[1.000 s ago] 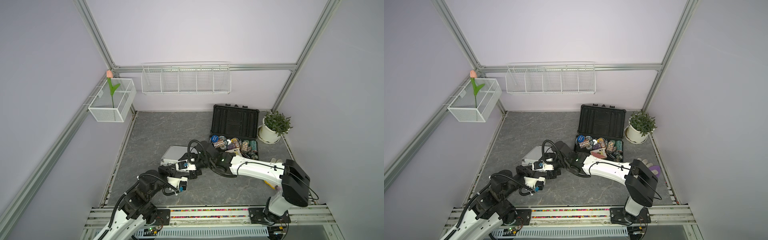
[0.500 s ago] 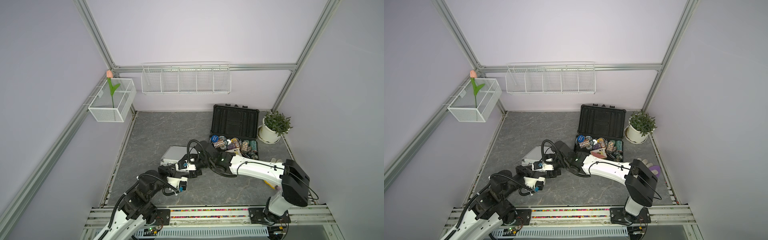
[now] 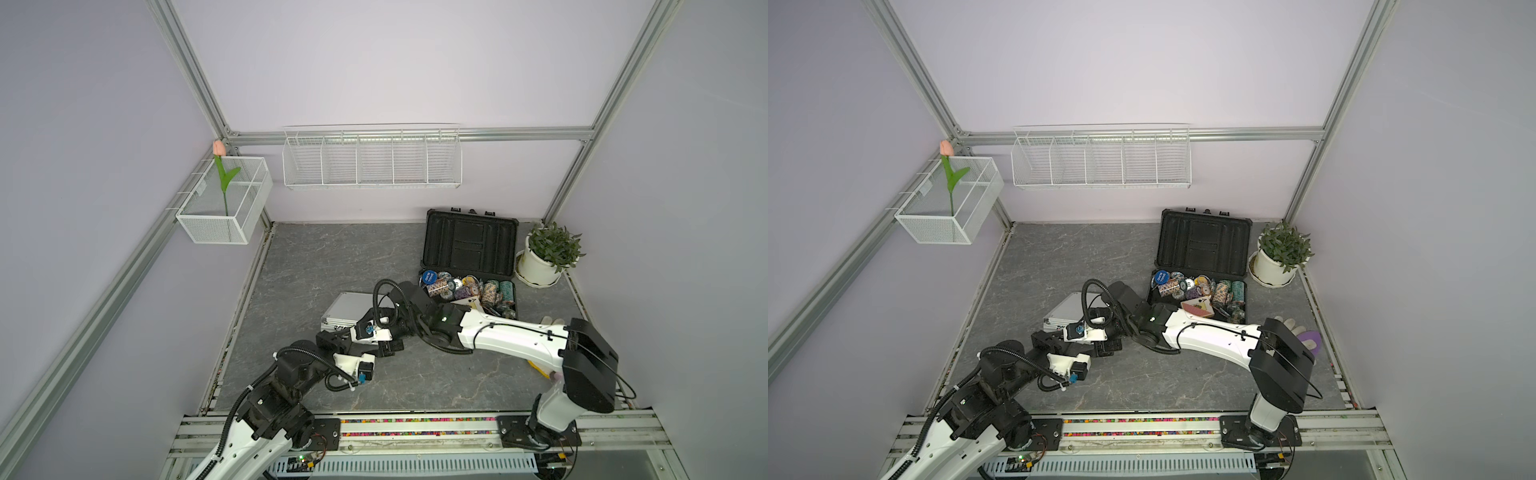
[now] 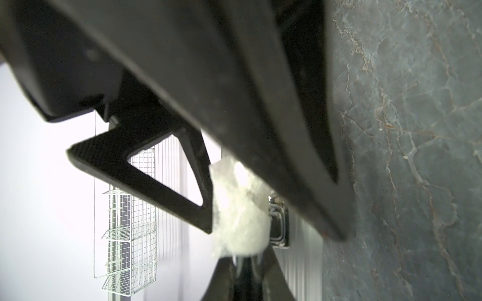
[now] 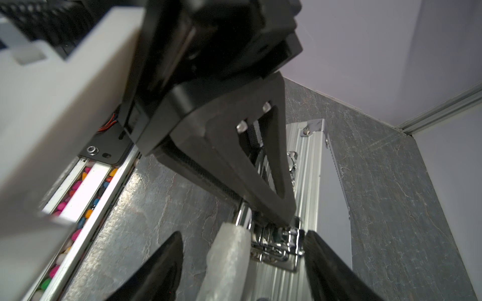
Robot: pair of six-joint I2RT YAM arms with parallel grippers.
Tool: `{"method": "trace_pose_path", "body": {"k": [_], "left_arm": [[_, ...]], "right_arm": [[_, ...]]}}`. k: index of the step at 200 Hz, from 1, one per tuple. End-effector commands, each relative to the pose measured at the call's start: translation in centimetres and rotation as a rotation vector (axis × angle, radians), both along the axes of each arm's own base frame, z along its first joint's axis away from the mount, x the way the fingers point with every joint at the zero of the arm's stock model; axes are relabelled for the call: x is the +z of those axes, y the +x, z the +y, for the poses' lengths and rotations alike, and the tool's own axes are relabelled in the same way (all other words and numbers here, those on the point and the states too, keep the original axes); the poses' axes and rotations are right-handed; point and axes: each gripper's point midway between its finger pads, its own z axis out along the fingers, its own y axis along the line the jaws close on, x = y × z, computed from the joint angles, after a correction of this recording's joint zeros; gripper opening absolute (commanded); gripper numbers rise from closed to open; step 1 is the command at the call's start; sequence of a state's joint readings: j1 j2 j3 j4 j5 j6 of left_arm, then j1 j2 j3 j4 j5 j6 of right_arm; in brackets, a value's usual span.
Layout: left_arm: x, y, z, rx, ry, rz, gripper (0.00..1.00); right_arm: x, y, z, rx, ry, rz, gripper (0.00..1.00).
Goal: Open the poker set cases
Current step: Open the fastener on the poker set case.
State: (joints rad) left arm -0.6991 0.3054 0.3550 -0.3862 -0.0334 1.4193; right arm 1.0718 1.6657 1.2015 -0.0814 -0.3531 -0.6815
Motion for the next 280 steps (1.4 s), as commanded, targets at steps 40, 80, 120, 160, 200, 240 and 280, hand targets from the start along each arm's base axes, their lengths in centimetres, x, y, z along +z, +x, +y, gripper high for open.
{"method": "trace_pose_path", "body": {"k": [40, 80, 120, 160, 200, 240, 280], "left_arm": [[2.6, 0.2, -0.3, -0.019, -0.011, -0.116, 0.0], [2.5, 0.2, -0.2, -0.018, -0.011, -0.114, 0.0], [2.5, 0.2, -0.2, -0.019, -0.012, -0.112, 0.0], [2.4, 0.2, -0.2, -0.019, -0.013, -0.109, 0.0], [2.4, 0.2, -0.2, -0.018, -0.012, -0.11, 0.0], [2.5, 0.2, -0.2, -0.017, -0.013, -0.112, 0.0], [2.6, 0.2, -0.2, -0.017, -0.015, -0.114, 0.0]], "right_arm": [[-0.8, -0.1, 0.3, 0.01, -0.032, 0.003, 0.75], [-0.9, 0.8, 0.3, -0.03, -0.042, -0.024, 0.79], [-0.9, -0.3, 0.3, 0.014, -0.036, 0.024, 0.72], [-0.8, -0.5, 0.2, 0.02, -0.042, 0.03, 0.67], [-0.6, -0.6, 0.2, 0.025, -0.036, 0.024, 0.63], [-0.3, -0.8, 0.1, 0.038, -0.027, 0.024, 0.57], [0.0, -1.1, 0.0, 0.051, -0.021, 0.025, 0.53]]}}
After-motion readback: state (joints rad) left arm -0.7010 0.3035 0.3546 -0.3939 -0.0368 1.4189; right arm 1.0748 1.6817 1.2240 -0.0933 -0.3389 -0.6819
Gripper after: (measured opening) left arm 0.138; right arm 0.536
